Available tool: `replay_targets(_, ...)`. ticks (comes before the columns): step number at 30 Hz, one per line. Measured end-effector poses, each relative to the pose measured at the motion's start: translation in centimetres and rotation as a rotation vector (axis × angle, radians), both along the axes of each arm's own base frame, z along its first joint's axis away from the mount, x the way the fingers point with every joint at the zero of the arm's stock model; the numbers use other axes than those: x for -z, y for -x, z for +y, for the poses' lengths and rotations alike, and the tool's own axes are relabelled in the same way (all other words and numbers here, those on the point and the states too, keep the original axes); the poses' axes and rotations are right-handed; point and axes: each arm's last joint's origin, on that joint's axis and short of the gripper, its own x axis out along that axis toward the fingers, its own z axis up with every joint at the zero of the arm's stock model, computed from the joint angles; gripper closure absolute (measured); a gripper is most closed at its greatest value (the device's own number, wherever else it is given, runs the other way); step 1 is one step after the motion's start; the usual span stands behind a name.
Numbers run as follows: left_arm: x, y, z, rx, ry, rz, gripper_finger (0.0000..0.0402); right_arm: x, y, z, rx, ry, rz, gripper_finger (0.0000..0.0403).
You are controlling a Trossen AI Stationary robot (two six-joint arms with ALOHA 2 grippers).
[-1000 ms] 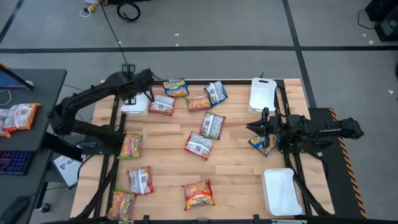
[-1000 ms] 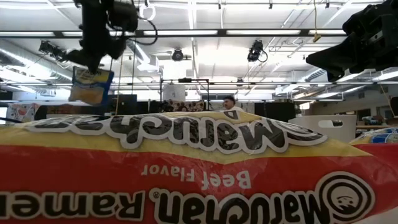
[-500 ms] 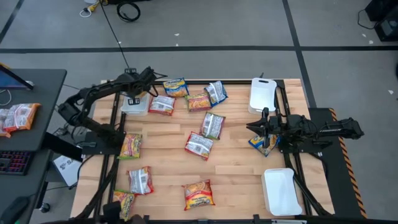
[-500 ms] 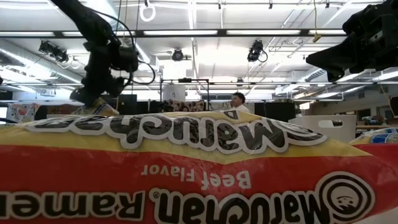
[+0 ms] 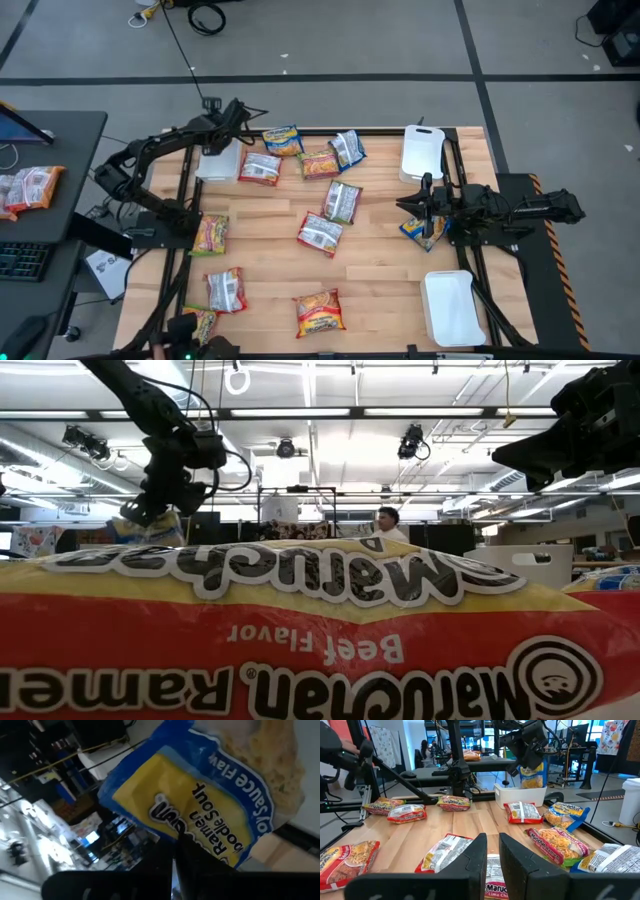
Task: Sort Maruchan noodles
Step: Put the blue noodle pack into the top left white bin
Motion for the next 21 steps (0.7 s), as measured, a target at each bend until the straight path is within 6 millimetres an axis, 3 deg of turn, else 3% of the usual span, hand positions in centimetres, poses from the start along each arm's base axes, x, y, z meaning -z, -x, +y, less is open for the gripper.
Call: replay_targets(21,1.4,-2.9,-1.5,0.156,0.178,-0.281,0.039,0.0,0.0,0.0,0.0,0.0,0.0,0.0347)
